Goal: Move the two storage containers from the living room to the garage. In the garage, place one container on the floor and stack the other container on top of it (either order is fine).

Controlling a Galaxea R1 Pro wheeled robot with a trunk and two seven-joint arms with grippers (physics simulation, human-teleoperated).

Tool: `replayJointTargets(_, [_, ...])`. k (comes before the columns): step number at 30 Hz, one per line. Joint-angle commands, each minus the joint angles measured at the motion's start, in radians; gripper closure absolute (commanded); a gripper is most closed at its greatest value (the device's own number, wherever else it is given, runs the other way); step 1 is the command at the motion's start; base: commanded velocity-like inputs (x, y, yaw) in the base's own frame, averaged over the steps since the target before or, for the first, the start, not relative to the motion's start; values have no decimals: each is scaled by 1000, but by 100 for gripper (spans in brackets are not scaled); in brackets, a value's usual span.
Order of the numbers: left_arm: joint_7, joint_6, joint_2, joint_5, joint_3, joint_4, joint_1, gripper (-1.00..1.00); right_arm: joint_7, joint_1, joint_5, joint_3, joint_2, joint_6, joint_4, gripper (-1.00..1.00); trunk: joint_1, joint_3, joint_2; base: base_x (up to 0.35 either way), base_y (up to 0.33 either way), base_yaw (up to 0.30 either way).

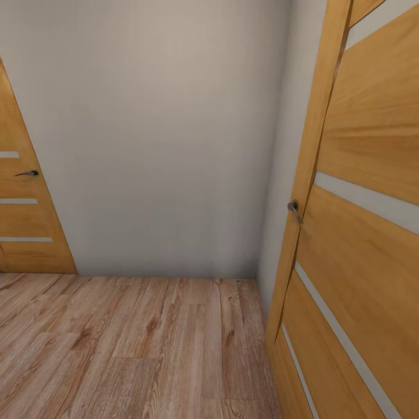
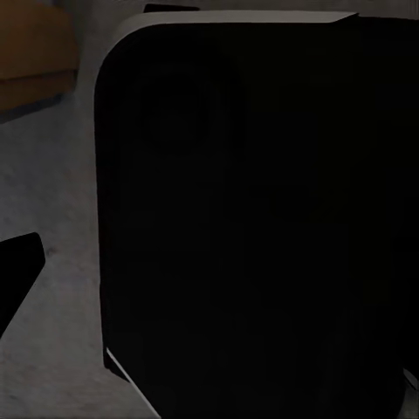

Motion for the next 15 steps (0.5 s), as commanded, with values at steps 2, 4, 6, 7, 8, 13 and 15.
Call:
replayJointTargets(2, [0, -1, 0, 5, 1, 0, 0, -100, 4, -1, -6, 5, 2, -6, 3, -100, 0, -1, -1, 0, 0, 2])
replayJointTargets(4, [0, -1, 0, 5, 1, 0, 0, -100, 4, -1, -6, 5, 3, -5, 3, -100, 0, -1, -1, 0, 0, 81])
replayJointTargets(6, [0, -1, 0, 5, 1, -1, 0, -100, 4, -1, -6, 5, 1, -4, 3, -100, 0, -1, -1, 0, 0, 189])
replayJointTargets(7, [0, -1, 0, 5, 1, -1, 0, -100, 4, -1, -6, 5, 1, -4, 3, -100, 0, -1, -1, 0, 0, 235])
replayJointTargets(8, [0, -1, 0, 5, 1, 0, 0, -100, 4, -1, -6, 5, 0, -4, 3, -100, 0, -1, -1, 0, 0, 252])
replayJointTargets(13, [0, -1, 0, 5, 1, 0, 0, -100, 4, -1, -5, 5, -2, -5, 3, -100, 0, -1, -1, 0, 0, 226])
replayJointTargets(15, [0, -1, 0, 5, 1, 0, 0, -100, 4, -1, -5, 5, -2, -6, 3, -100, 0, -1, -1, 0, 0, 79])
